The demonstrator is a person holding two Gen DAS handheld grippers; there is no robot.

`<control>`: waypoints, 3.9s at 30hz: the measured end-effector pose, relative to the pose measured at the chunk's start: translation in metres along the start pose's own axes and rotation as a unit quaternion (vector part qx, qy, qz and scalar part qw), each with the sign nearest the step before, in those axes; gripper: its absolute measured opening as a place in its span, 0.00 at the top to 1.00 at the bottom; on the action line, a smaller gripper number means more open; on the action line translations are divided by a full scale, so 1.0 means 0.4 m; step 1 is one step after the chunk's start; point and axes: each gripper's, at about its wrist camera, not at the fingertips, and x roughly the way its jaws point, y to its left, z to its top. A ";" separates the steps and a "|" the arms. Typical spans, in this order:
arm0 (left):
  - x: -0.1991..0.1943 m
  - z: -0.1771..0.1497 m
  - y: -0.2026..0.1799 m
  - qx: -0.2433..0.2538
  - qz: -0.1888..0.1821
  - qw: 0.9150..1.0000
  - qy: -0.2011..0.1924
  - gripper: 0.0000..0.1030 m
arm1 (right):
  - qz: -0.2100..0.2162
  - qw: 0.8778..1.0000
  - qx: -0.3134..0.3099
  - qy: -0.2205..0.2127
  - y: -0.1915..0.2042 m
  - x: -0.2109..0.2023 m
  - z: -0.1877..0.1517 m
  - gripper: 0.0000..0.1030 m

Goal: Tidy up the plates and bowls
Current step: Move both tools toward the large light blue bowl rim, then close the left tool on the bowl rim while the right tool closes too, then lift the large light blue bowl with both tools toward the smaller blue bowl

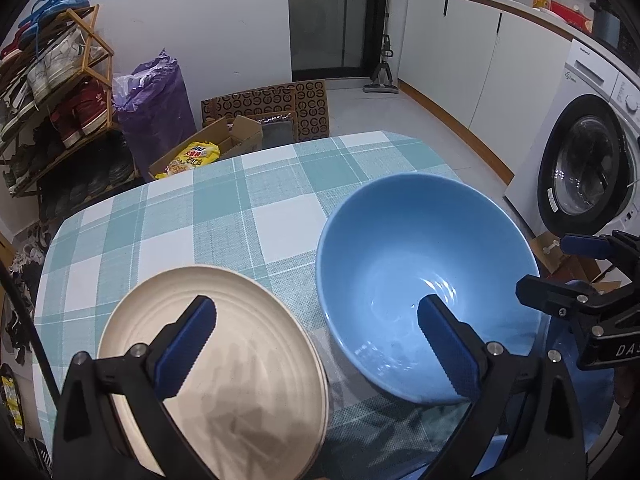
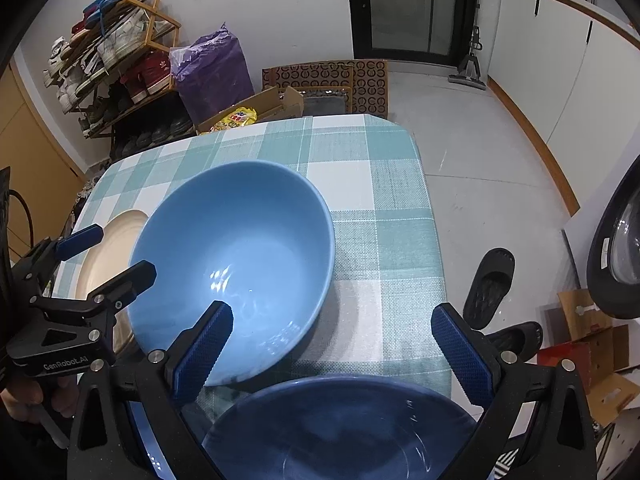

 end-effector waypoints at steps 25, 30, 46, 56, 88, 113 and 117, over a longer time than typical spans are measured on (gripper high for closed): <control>0.028 -0.002 -0.018 0.018 -0.009 0.999 0.026 0.60 | 0.018 1.000 0.000 0.024 0.004 0.042 -0.004 0.52; 0.028 -0.004 -0.022 0.021 -0.010 0.999 0.026 0.73 | 0.014 1.000 0.009 0.022 -0.001 0.043 -0.007 0.60; 0.024 -0.005 -0.022 0.025 -0.009 0.999 0.023 0.88 | 0.008 1.000 -0.010 0.017 0.031 0.035 -0.005 0.83; 0.017 -0.008 -0.023 0.025 -0.012 0.999 0.020 0.88 | 0.005 1.000 -0.011 0.015 0.031 0.030 -0.008 0.84; -0.210 -0.002 -0.025 0.027 -0.013 0.999 -0.042 0.88 | -0.008 0.999 -0.030 -0.045 0.092 -0.223 -0.022 0.84; -0.398 -0.067 -0.022 0.025 -0.008 0.996 -0.081 0.88 | -0.002 0.995 -0.058 -0.078 0.176 -0.431 -0.112 0.84; -0.417 -0.086 -0.021 0.023 -0.008 0.996 -0.085 0.88 | -0.001 0.995 -0.063 -0.081 0.186 -0.453 -0.132 0.83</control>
